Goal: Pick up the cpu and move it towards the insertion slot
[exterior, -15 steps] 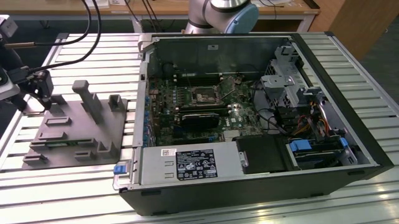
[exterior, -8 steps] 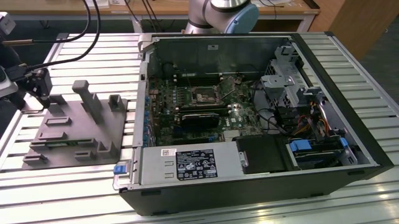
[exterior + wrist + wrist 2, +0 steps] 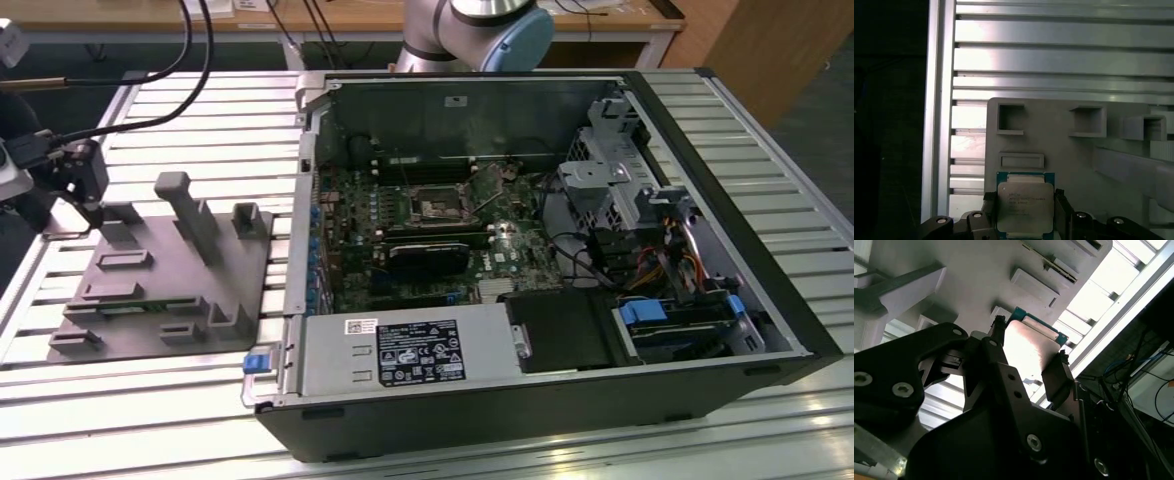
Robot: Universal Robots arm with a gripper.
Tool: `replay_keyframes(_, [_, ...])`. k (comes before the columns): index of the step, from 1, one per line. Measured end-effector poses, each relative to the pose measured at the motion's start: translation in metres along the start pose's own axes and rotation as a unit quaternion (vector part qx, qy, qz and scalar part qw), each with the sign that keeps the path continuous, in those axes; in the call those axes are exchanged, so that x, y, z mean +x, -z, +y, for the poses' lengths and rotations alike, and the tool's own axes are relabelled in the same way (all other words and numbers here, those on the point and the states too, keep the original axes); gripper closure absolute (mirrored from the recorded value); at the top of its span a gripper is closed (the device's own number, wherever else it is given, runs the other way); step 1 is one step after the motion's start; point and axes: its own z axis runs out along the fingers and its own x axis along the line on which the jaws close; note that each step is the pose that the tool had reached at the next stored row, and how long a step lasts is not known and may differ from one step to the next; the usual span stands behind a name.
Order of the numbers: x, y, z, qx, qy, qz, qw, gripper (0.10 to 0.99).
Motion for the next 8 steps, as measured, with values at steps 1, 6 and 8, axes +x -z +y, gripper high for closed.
replay_keyframes(1, [0.0, 0.0009, 0.0, 0.0, 0.0, 0.0, 1.0, 0.541])
replay_keyframes(6, [0.0, 0.0048, 0.0002, 0.0, 0.0, 0.0, 1.0, 0.541])
replay_keyframes(8, [0.0, 0.0063, 0.0003, 0.0, 0.0, 0.0, 1.0, 0.541])
